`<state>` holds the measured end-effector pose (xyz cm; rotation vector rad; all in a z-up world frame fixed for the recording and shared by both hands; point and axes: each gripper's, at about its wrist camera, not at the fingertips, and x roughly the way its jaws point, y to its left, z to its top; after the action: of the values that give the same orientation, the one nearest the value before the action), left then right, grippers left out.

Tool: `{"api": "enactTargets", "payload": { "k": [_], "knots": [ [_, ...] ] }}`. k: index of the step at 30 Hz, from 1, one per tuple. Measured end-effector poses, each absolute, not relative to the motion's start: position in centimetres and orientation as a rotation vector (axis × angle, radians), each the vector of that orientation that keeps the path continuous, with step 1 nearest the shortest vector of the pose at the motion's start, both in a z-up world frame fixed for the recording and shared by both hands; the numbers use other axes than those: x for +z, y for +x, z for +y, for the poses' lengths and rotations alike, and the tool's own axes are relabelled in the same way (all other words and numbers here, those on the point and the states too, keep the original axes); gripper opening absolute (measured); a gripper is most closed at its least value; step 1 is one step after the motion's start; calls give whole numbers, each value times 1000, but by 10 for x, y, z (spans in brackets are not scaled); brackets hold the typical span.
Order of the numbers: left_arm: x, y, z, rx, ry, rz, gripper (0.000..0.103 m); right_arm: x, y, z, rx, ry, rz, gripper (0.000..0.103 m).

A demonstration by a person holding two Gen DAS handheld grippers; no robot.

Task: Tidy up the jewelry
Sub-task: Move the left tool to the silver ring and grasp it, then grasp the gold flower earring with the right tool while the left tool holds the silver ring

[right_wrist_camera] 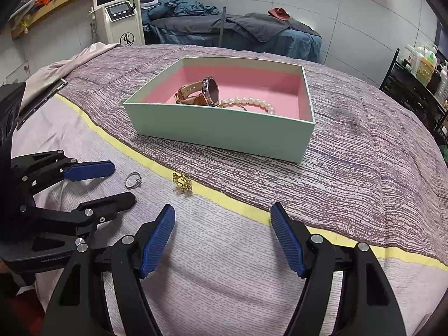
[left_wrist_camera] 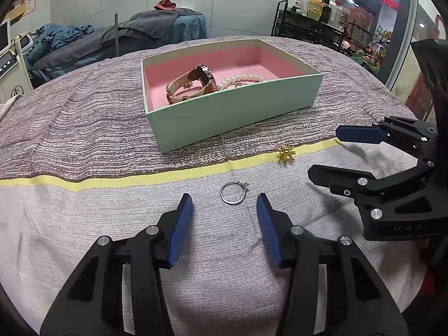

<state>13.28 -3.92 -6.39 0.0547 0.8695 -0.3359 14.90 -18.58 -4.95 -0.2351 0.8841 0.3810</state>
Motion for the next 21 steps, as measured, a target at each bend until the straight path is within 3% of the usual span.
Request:
{"api": "enactTargets", "payload": {
  "k": [8,15,21],
  "knots": [
    [-64,144,-46,-362,37,874,20,-49,149,-184,387,-233,880,69],
    [-63,139,-43,-352,35,869,19,-48,150,-173,420,-252,879,66],
    [-64,133,-35,-327,27,868,19,-53,157,-154,455,-297,901,54]
  ]
}}
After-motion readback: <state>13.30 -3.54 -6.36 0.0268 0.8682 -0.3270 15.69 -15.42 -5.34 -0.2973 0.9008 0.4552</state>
